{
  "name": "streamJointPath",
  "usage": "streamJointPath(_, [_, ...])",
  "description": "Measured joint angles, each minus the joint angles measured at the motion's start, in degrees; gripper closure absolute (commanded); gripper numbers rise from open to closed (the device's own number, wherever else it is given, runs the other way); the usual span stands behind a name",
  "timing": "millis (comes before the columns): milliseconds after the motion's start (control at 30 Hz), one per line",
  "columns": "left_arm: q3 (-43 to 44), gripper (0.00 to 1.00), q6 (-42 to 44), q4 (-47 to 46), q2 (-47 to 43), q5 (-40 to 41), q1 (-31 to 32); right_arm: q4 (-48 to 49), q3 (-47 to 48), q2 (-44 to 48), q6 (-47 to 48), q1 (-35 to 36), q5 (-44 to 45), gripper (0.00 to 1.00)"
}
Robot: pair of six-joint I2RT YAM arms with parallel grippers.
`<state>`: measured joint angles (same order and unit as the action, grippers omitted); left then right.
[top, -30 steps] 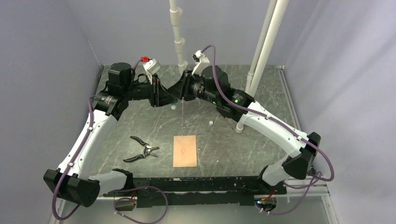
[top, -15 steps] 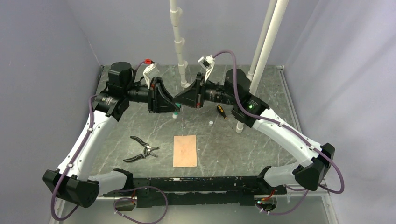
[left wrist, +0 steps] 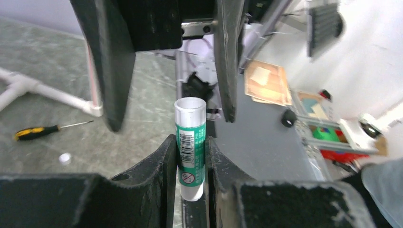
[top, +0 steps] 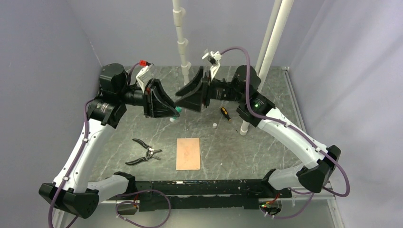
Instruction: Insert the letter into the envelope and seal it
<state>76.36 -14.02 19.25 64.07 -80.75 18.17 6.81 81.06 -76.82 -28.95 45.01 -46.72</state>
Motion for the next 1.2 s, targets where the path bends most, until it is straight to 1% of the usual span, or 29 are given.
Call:
streamJointPath(33, [0.02, 0.98, 0.39, 0.70, 0.00, 1.68, -0.13, -1.25, 0.63, 0.00, -1.01, -0.11, 3.93, 0.27])
streamJointPath(100, [0.04, 0.98, 1.31, 1.90, 0.00, 7.06, -0.20, -2.89, 1.07, 0.13, -3.34, -0.37, 11.63, 0.24])
streamJointPath(200, [-0.24, 0.97, 1.33, 2.45, 0.00, 14.49, -0.20, -4.37, 0.63, 0.48, -7.63, -0.55, 21.07, 0.23])
streamJointPath(367, [-2.10, 0.98, 1.05, 1.60, 0.04, 23.54, -0.24, -9.77, 1.03, -0.13, -11.65, 0.61, 30.29, 0.24])
streamJointPath(433, [-2.51, 0.98, 0.85, 1.55, 0.11, 25.64, -0.24, -12.07, 1.68, -1.03, -12.57, 1.29, 32.79, 0.31])
streamJointPath(500, [-2.86, 0.98, 0.63, 1.20, 0.13, 27.39, -0.24, -14.10, 2.14, -1.86, -13.53, 1.68, 34.14, 0.35])
streamJointPath(633, [-3.78, 0.98, -0.61, -0.09, 0.04, 30.25, -0.24, -18.14, 4.07, -4.04, -15.98, 1.84, 35.69, 0.55])
streamJointPath(700, [-4.50, 0.97, -1.31, -0.59, -0.20, 31.21, -0.24, -18.88, 4.31, -4.52, -17.05, 1.84, 36.02, 0.63])
streamJointPath(833, [-5.11, 0.98, -2.21, -0.98, -0.28, 31.52, -0.24, -19.50, 4.55, -4.52, -17.81, 1.88, 36.26, 0.70])
streamJointPath(900, [-5.11, 0.98, -2.27, -1.01, -0.31, 31.23, -0.24, -19.67, 4.76, -4.52, -17.70, 1.97, 36.24, 0.81])
streamJointPath(933, [-5.11, 0.98, -2.38, -1.03, -0.33, 30.93, -0.26, -19.74, 4.83, -4.52, -17.33, 1.97, 36.24, 0.89])
streamJointPath(967, [-5.11, 0.98, -2.49, -1.01, -0.33, 30.45, -0.37, -19.80, 4.83, -4.52, -16.87, 1.95, 36.09, 1.00])
streamJointPath(1100, [-5.09, 0.98, -2.80, -0.76, -0.33, 27.71, -1.03, -19.69, 4.83, -4.46, -13.55, 1.90, 34.01, 1.00])
streamJointPath(1200, [-4.76, 0.98, -2.29, -0.37, -0.31, 24.09, -1.46, -18.71, 4.57, -3.93, -9.55, 1.44, 28.83, 1.00])
